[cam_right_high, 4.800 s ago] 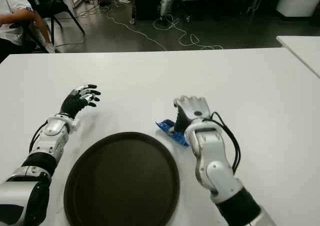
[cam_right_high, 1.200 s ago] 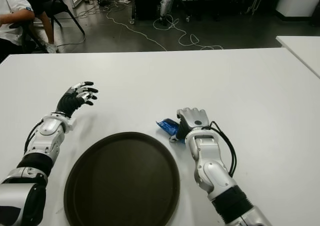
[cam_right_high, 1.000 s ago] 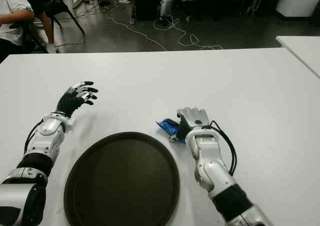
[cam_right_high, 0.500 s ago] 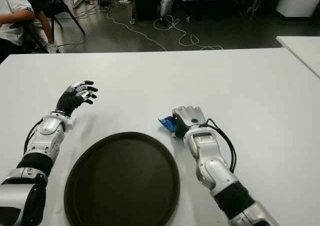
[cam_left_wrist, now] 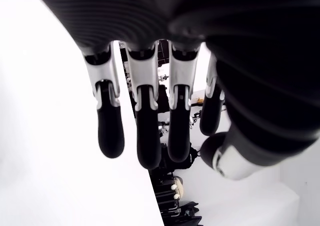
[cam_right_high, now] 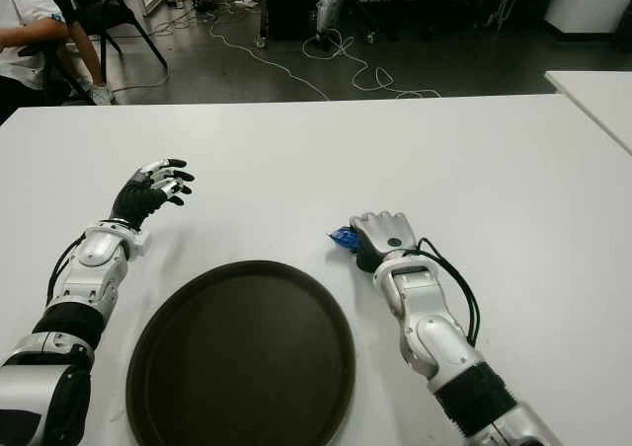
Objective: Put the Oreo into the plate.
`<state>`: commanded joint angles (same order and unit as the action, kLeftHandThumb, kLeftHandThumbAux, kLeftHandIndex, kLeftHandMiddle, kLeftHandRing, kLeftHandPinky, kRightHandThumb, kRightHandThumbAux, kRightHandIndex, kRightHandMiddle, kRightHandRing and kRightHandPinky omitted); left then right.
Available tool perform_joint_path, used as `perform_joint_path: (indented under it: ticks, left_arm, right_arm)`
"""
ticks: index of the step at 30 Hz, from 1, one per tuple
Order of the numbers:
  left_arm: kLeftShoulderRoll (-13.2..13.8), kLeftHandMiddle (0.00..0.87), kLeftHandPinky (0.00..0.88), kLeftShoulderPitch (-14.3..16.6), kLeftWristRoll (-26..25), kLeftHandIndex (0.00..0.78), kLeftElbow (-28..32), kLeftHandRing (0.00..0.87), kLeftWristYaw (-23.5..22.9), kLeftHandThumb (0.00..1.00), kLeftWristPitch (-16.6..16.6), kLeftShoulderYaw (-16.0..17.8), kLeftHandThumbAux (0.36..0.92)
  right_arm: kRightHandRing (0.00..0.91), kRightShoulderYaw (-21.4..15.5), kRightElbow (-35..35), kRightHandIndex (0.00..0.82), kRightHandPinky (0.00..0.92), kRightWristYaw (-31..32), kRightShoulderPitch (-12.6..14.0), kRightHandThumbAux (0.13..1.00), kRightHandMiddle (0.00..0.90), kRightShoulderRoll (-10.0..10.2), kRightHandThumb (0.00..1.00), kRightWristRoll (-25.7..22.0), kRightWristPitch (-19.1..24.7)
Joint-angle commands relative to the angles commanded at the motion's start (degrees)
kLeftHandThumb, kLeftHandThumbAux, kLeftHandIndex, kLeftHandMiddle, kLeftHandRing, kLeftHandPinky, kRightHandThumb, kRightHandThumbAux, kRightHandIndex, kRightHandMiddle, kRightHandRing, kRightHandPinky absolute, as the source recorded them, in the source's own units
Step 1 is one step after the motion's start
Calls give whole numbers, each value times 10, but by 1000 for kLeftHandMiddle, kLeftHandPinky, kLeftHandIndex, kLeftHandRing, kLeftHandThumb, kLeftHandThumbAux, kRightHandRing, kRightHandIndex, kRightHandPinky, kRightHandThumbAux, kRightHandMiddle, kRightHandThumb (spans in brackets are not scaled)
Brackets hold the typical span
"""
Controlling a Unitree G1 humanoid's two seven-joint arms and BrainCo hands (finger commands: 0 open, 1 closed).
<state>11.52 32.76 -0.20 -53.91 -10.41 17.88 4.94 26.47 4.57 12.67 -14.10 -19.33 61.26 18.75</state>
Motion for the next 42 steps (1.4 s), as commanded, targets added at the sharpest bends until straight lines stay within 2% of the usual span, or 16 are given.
perform_joint_path:
  ticks: [12, 23, 42]
  left_arm:
    - [-2, 372, 456, -4, -4, 264, 7, 406, -5, 98, -1, 3, 684]
    - [-4, 373, 449, -7, -11, 260, 10, 403, -6, 101, -1, 6, 699]
    - [-3, 386, 465, -2, -6, 277, 3, 416, -2, 107, -2, 3, 705]
  right_arm:
    - [710, -10, -15, 431, 710, 6, 5, 726, 703, -5, 691, -20, -5]
    - [725, -11, -24, 432, 723, 5, 8, 725, 717, -14, 692, -27, -14]
    - [742, -19, -15, 433, 725, 4, -2, 727, 742, -14, 691, -34, -8]
